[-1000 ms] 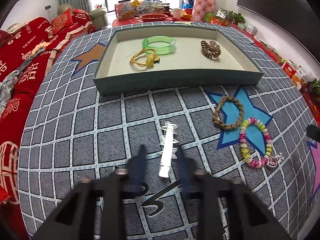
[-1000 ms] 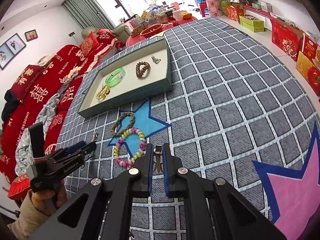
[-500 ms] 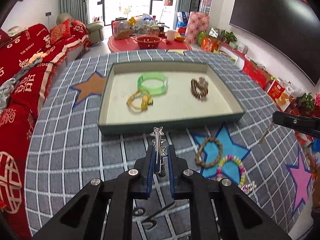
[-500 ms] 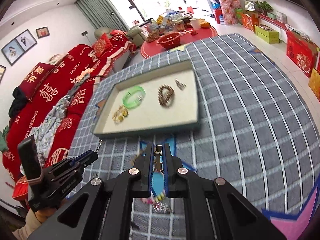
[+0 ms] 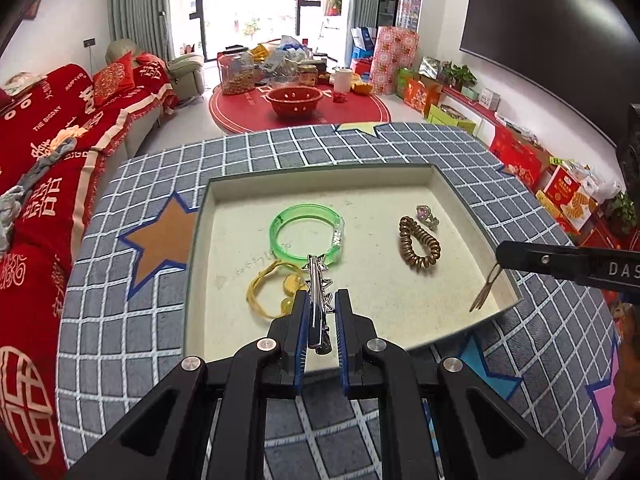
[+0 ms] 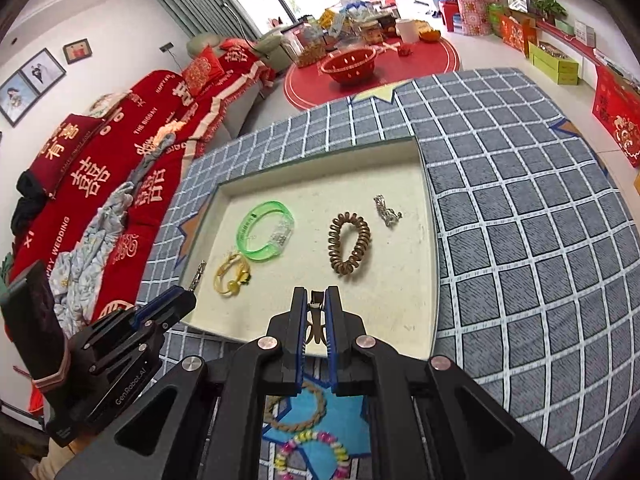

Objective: Organize jewelry
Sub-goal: 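Carry the silver hair clip with the left tool while the right tool carries the beige pin into the tray, then open both tools and move them back over the jewelry on the rug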

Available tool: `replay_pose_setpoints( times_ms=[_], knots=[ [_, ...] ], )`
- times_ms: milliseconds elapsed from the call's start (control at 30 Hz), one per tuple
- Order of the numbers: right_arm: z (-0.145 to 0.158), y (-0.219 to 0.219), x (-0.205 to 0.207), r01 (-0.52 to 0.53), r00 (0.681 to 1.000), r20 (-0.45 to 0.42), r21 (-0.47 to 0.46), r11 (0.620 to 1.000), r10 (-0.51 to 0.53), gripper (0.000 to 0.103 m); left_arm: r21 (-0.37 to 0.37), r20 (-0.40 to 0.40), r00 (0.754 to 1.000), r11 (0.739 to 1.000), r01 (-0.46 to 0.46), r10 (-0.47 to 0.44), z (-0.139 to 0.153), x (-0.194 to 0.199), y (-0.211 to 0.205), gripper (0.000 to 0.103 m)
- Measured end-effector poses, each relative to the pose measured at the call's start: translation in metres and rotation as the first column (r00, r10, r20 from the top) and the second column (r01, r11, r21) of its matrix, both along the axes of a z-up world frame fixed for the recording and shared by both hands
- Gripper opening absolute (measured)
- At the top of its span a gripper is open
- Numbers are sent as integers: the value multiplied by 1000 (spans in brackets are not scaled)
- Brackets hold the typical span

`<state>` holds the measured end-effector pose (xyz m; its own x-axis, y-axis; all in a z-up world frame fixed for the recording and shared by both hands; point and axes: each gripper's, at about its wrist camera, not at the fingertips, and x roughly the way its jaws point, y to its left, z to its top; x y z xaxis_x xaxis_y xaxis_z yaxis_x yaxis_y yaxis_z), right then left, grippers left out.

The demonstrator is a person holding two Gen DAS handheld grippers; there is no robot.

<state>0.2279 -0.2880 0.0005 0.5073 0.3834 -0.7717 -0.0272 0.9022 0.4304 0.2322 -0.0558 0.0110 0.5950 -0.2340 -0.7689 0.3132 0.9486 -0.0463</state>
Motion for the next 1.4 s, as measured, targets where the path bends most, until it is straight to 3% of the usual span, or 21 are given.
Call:
replay_pose_setpoints(
  times_ms=[233,567,900,967,1100,1400],
  knots=[
    [-35,-10,32,24,995,-99,-2,1000,-24,9,55,-45,998,998,39,-36,-25,25,-25,26],
    [-55,-18,64,48,991,-122,-81,996,-58,9,102,-71,997,995,18,-10,-43,44,-32,26],
    [-62,-10,59,29,991,-123,-128,991,-44,11,153,-71,997,988,11,0,-51,43,-37,26],
    [-62,-11,59,31,992,-121,-114,993,-45,18,154,-70,998,988,8,3,-51,42,-39,26],
    [-54,-12,55,36,994,-98,-90,995,-45,49,159,-61,998,987,3,7,-47,41,-37,26],
    [-36,-13,46,61,996,-66,-39,997,-64,58,142,-17,999,990,-26,29,-30,30,-34,26]
  ],
)
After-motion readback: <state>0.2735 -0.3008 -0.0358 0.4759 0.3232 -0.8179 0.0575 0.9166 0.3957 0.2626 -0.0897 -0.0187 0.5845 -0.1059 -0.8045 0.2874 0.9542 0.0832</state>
